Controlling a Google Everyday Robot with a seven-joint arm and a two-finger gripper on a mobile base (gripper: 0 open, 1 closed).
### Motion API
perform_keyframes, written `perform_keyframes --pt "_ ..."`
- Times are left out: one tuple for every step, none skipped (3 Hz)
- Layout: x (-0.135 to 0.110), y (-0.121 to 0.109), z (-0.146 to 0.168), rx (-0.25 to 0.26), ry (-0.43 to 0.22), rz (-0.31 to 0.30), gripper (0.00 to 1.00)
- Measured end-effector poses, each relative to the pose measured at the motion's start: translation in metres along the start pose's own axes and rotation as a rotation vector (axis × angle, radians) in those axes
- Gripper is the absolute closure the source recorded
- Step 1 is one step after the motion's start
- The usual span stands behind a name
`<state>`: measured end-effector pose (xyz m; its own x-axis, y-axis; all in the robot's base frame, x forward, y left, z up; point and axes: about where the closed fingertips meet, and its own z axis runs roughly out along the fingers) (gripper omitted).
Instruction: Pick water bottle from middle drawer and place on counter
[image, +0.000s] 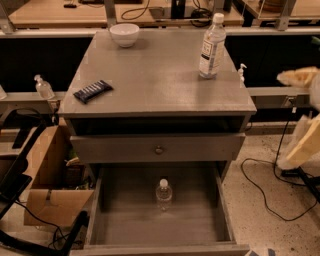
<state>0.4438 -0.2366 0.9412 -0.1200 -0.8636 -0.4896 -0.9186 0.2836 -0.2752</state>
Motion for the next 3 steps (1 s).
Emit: perform_keyframes --pt "0.023 -0.006 0.049 0.045 -0.230 0.029 0.00" --pt "0.031 -0.023 0.073 0.136 -0.506 0.062 0.00" --pt "0.023 -0.021 0.085 0.132 -0.631 0.050 0.00"
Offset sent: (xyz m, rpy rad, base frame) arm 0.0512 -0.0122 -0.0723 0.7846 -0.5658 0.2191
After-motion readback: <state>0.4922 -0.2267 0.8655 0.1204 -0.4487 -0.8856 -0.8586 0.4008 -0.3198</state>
